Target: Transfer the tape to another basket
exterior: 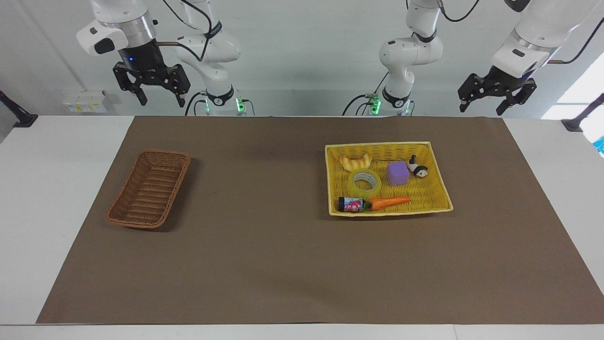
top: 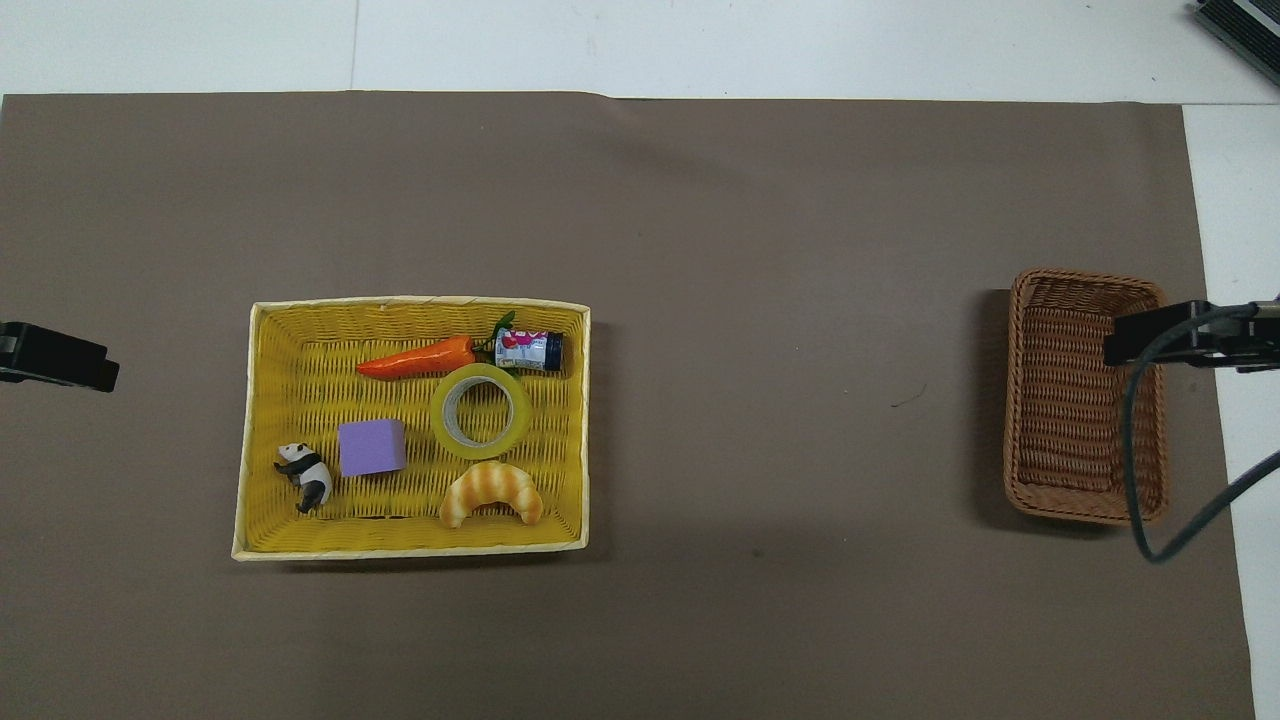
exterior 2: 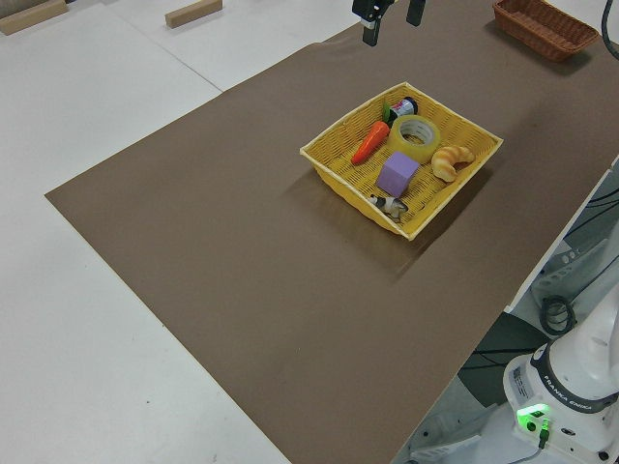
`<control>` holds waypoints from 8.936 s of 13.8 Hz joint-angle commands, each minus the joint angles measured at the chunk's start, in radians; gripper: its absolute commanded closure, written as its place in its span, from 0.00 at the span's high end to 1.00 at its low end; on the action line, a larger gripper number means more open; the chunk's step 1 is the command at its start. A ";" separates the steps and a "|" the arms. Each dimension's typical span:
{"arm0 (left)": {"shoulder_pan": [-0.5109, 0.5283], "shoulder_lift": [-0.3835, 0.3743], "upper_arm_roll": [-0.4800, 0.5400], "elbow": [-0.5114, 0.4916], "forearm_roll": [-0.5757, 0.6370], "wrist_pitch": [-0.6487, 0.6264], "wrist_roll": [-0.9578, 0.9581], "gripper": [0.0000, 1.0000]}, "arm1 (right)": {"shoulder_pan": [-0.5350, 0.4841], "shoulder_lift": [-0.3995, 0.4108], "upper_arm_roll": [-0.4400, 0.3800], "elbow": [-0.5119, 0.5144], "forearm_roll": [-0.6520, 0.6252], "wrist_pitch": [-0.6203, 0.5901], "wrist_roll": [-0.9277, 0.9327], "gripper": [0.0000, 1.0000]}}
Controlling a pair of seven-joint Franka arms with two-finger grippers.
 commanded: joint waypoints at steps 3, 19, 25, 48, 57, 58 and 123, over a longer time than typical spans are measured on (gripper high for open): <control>-0.014 -0.023 -0.005 -0.050 0.012 0.017 0.003 1.00 | -0.013 -0.006 0.003 -0.007 0.004 -0.001 -0.021 1.00; -0.222 0.045 -0.011 -0.416 -0.009 0.478 -0.233 1.00 | -0.013 -0.006 0.003 -0.009 0.004 -0.001 -0.021 1.00; -0.259 0.174 -0.011 -0.542 -0.045 0.741 -0.327 1.00 | -0.013 -0.006 0.003 -0.007 0.004 -0.001 -0.021 1.00; -0.308 0.222 -0.008 -0.521 -0.052 0.703 -0.327 0.00 | -0.011 -0.006 0.003 -0.007 0.004 0.000 -0.022 1.00; -0.206 0.205 -0.010 -0.280 -0.166 0.410 -0.323 0.00 | 0.004 -0.004 0.006 -0.071 0.152 0.106 -0.013 1.00; -0.180 0.205 -0.010 -0.277 -0.221 0.408 -0.318 0.00 | 0.007 -0.002 0.009 -0.087 0.177 0.132 -0.006 1.00; 0.021 0.078 -0.126 -0.159 -0.025 0.338 -0.231 1.00 | -0.263 0.189 0.008 -0.411 0.037 0.620 -0.649 0.00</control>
